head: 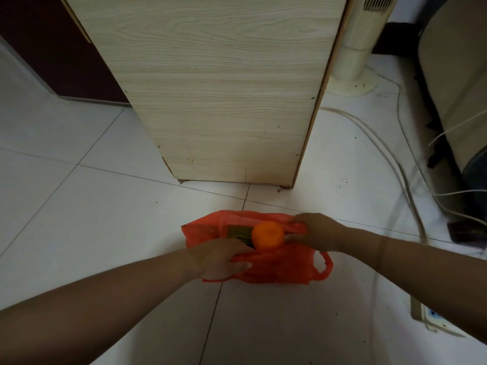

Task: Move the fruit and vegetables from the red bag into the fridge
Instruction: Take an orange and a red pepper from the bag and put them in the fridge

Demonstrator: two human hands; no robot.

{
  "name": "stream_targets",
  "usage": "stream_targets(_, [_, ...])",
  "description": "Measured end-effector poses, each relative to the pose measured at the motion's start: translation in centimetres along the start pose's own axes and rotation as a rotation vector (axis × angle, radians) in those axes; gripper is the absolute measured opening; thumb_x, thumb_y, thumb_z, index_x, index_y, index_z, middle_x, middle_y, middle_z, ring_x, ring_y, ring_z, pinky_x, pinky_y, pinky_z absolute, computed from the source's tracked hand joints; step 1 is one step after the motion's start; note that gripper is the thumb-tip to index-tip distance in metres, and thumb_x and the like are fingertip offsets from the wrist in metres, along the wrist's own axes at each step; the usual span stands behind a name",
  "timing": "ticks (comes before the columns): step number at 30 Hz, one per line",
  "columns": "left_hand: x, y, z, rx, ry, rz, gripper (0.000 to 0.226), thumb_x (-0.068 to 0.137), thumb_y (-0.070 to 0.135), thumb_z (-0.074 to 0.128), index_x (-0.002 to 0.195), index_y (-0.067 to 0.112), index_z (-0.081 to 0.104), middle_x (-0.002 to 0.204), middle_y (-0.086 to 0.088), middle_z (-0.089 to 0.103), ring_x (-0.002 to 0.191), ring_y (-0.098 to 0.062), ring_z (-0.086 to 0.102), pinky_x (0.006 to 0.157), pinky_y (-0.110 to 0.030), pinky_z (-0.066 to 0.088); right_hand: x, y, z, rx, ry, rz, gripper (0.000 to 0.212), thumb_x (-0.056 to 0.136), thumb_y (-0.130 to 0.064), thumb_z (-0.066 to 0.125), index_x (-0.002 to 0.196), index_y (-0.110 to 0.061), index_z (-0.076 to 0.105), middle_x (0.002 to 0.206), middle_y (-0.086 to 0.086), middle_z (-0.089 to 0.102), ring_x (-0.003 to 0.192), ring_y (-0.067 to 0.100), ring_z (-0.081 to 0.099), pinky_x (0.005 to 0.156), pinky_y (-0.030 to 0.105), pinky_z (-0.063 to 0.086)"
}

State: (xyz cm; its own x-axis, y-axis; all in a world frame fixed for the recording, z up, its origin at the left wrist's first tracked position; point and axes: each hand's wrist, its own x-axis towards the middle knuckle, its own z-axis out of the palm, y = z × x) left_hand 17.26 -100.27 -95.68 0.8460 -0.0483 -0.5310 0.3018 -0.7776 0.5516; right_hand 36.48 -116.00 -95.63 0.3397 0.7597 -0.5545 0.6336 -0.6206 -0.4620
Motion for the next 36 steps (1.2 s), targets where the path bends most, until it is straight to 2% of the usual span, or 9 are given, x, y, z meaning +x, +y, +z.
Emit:
stream_targets(4, [-0.2,0.3,-0.1,0.036,0.003,0.038,0.036,0.095,0.035,0.049,0.126,0.019,0.055,0.119,0.002,0.059,0.105,-0.012,0.055,0.092,-0.024,0.043,0.5,-1.6,0.7,-0.041,0.143,-0.147,0.057,0.085,-0.042,0.061,0.136,-0.024,0.043,0.133,0.0,0.048,0.119,0.018,0.045,0.096,0.029,0.037])
stream_targets(8, [-0.5,0.2,0.0,0.039,0.011,0.069,0.037,0.094,0.034,0.05,0.126,0.017,0.056,0.121,-0.001,0.059,0.108,-0.014,0.055,0.096,-0.03,0.042,1.2,-3.0,1.9,-0.087,0.071,-0.128,0.068,0.084,-0.046,0.062,0.141,-0.024,0.033,0.14,0.002,0.041,0.124,0.022,0.041,0.102,0.034,0.036])
stream_targets(14, [-0.9,-0.3,-0.2,0.049,0.045,0.049,0.035,0.095,0.032,0.049,0.128,0.019,0.054,0.12,-0.003,0.057,0.109,-0.015,0.053,0.093,-0.022,0.038,2.0,-2.7,2.0,-0.126,0.038,-0.1,0.083,0.076,-0.05,0.07,0.143,-0.023,0.028,0.143,0.003,0.037,0.128,0.023,0.038,0.104,0.036,0.034])
stream_targets(20, [-1.3,-0.1,-3.3,0.026,0.276,-0.066,0.041,0.096,0.034,0.047,0.135,0.026,0.044,0.136,0.005,0.047,0.125,-0.012,0.043,0.101,-0.022,0.033,1.1,-2.1,-0.8,0.028,0.283,-0.144,0.078,0.071,-0.048,0.074,0.136,-0.022,0.038,0.134,0.003,0.041,0.114,0.016,0.043,0.095,0.032,0.041])
stream_targets(22, [-0.9,0.5,-4.5,-0.101,0.369,-0.122,0.041,0.095,0.034,0.048,0.135,0.025,0.044,0.131,0.007,0.049,0.118,-0.01,0.047,0.094,-0.02,0.035,0.7,-2.1,-1.8,0.118,0.384,-0.168,0.077,0.07,-0.046,0.076,0.135,-0.022,0.04,0.131,0.002,0.045,0.106,0.011,0.045,0.091,0.03,0.045])
stream_targets(26, [0.3,1.7,-6.2,-0.684,0.501,-0.23,0.038,0.092,0.043,0.05,0.128,0.03,0.05,0.123,0.004,0.059,0.103,-0.009,0.059,0.079,-0.023,0.046,-0.4,-3.0,-3.0,0.298,0.454,-0.229,0.073,0.069,-0.036,0.079,0.131,-0.024,0.044,0.123,-0.007,0.044,0.101,0.007,0.048,0.075,0.017,0.048])
stream_targets(31, [0.5,3.0,-5.9,-1.076,0.291,-0.301,0.041,0.083,0.056,0.053,0.115,0.032,0.051,0.116,0.004,0.059,0.104,-0.014,0.06,0.075,-0.028,0.049,-1.2,-4.8,-2.2,0.409,0.467,-0.366,0.066,0.071,-0.028,0.08,0.125,-0.032,0.043,0.12,-0.012,0.043,0.102,0.006,0.051,0.074,0.016,0.052])
stream_targets(34, [0.6,2.9,-5.7,-1.185,0.287,-0.295,0.029,0.085,0.046,0.058,0.109,0.029,0.056,0.118,-0.001,0.063,0.1,-0.016,0.065,0.076,-0.03,0.052,-0.9,-4.9,-2.0,0.412,0.433,-0.368,0.068,0.071,-0.028,0.079,0.129,-0.028,0.044,0.126,-0.008,0.045,0.107,0.009,0.052,0.079,0.021,0.054])
stream_targets(36, [0.6,2.5,-5.6,-1.159,0.317,-0.293,0.037,0.085,0.041,0.062,0.118,0.027,0.053,0.117,-0.002,0.064,0.101,-0.018,0.066,0.083,-0.032,0.052,-0.7,-4.7,-2.0,0.389,0.405,-0.359,0.07,0.071,-0.029,0.079,0.131,-0.026,0.044,0.129,-0.006,0.047,0.109,0.011,0.052,0.083,0.026,0.054])
